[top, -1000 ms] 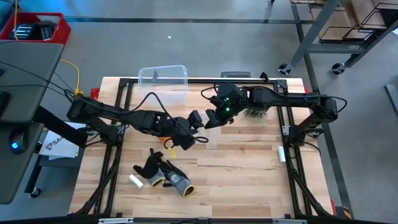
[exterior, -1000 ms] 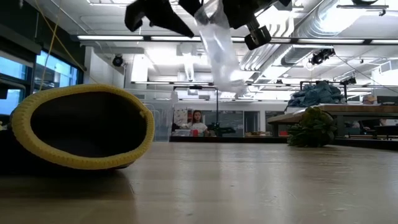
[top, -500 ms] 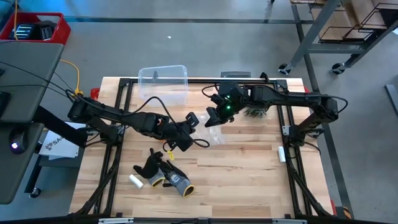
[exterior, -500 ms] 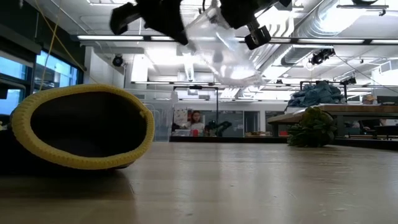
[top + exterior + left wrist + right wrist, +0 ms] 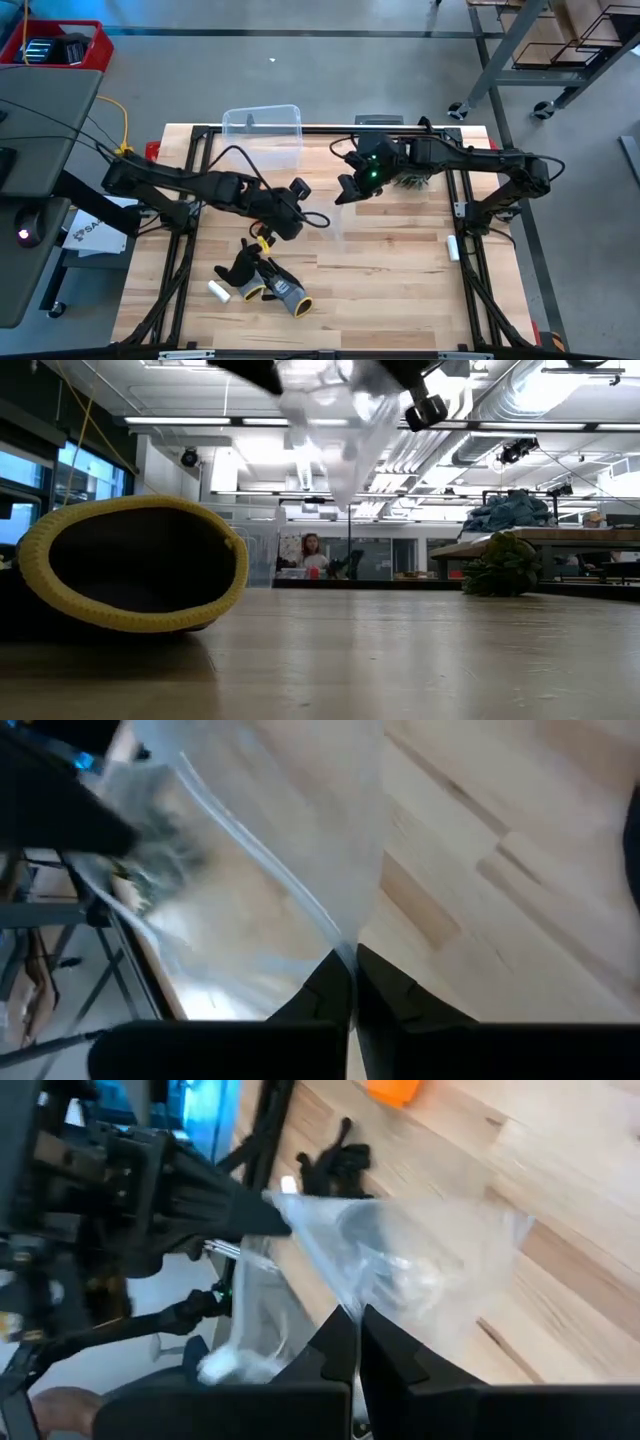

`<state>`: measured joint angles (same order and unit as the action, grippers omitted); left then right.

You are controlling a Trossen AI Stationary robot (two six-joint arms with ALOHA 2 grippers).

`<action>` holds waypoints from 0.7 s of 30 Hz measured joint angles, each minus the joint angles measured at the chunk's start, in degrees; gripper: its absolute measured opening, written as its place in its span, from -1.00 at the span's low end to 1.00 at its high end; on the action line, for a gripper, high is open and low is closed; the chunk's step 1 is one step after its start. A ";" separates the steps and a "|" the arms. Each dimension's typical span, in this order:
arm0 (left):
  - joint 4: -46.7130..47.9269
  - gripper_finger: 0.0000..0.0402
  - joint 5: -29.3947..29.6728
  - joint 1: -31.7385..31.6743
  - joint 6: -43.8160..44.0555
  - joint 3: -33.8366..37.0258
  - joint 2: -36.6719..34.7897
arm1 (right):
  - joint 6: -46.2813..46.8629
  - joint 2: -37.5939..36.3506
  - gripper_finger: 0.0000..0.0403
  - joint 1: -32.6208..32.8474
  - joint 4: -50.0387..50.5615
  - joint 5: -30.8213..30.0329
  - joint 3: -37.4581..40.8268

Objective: Roll bandage
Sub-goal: Put the rolled orange bandage into the transparent zip bag

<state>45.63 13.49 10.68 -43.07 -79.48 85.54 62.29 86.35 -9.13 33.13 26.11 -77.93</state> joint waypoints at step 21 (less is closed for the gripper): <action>12.88 -1.00 -3.28 0.08 14.17 -7.31 -1.50 | -9.38 -0.33 -0.23 -0.54 -13.43 -10.86 0.00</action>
<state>58.51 10.21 10.76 -28.90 -86.78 84.04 52.91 86.02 -9.66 19.70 15.25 -77.93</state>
